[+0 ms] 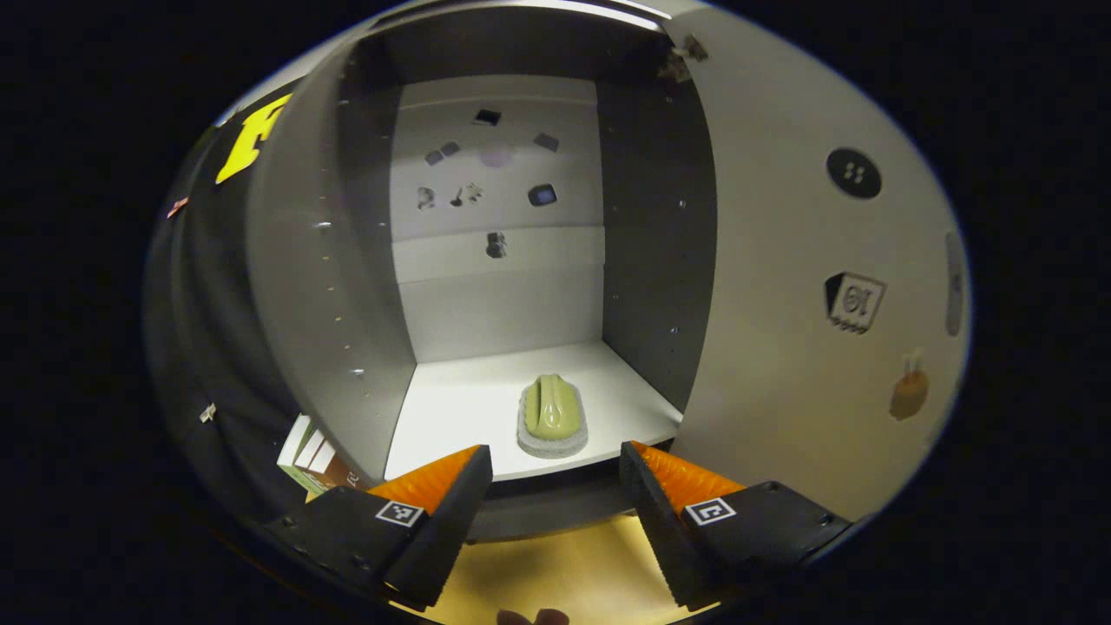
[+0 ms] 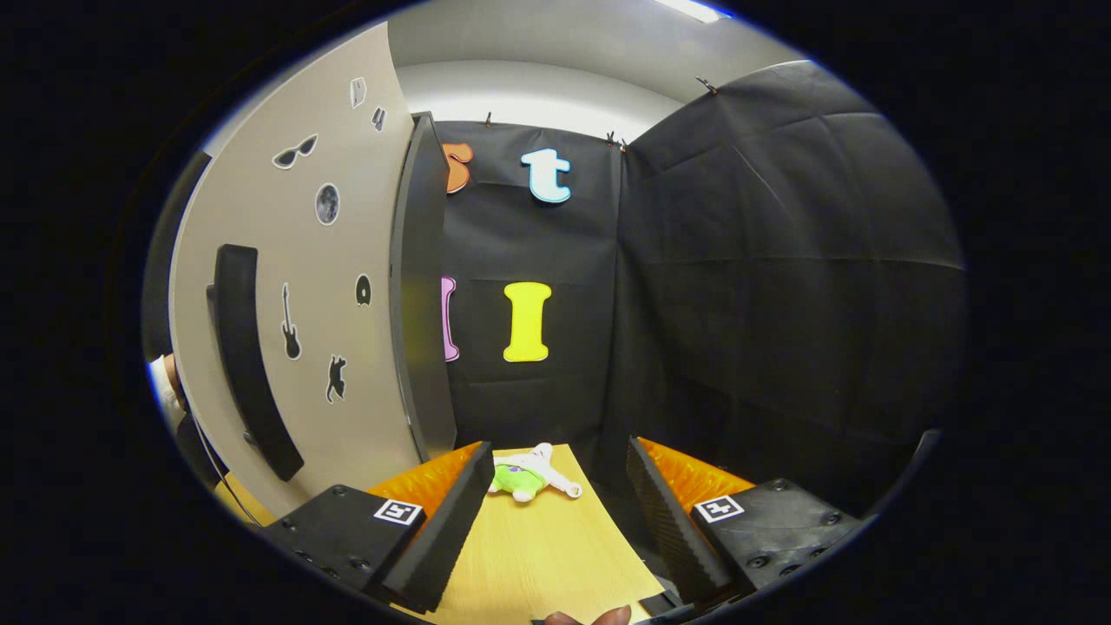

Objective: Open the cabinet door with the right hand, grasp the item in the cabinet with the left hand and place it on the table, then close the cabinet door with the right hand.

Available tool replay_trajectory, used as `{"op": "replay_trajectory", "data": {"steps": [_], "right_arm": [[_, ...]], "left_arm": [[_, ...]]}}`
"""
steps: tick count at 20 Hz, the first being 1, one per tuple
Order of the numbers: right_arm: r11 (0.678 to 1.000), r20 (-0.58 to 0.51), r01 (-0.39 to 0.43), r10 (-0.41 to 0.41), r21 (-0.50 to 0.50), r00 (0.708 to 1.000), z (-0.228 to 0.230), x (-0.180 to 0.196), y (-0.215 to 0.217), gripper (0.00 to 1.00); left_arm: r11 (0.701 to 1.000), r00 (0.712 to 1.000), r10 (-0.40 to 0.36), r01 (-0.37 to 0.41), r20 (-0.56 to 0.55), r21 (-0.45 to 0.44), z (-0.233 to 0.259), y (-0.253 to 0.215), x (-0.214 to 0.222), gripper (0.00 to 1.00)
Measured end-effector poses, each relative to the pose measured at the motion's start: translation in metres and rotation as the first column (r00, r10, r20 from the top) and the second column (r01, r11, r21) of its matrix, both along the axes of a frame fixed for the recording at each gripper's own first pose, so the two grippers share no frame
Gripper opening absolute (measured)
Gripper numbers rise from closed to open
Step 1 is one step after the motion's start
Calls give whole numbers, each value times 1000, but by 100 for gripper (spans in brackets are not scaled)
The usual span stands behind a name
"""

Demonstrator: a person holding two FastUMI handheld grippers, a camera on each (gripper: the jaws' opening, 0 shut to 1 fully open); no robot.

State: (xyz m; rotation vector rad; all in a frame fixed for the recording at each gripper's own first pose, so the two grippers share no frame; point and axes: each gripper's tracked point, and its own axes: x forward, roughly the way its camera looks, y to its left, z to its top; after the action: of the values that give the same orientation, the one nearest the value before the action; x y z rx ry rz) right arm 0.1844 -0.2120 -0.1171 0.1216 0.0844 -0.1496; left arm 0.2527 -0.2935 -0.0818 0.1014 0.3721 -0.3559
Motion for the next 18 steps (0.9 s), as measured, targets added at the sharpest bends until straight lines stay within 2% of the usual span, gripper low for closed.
{"op": "replay_trajectory", "data": {"steps": [3, 5, 8, 15, 16, 18], "right_arm": [[1000, -5, 4, -4, -8, 1000, -5, 2, -10, 98], [1000, -9, 11, -12, -23, 1000, -8, 2, -17, 100], [999, -19, 25, -26, -31, 999, -13, 2, -28, 98], [998, -45, 64, -65, -23, 997, -22, 6, -51, 98], [997, -48, 68, -69, -24, 996, -24, 7, -52, 98], [997, -56, 71, -73, -26, 996, -27, 8, -54, 98]], "left_arm": [[1000, 999, 3, -3, -40, 3, -16, -17, 36, 89], [999, 998, 13, -16, -68, -32, -22, -24, 61, 86], [996, 992, 45, -53, -116, -69, -32, -29, 91, 83], [998, 984, 63, -67, -165, -17, -60, -37, 137, 75], [997, 984, 72, -72, -161, 6, -62, -34, 141, 69], [996, 988, 83, -80, -133, 25, -59, -33, 146, 42]]}}
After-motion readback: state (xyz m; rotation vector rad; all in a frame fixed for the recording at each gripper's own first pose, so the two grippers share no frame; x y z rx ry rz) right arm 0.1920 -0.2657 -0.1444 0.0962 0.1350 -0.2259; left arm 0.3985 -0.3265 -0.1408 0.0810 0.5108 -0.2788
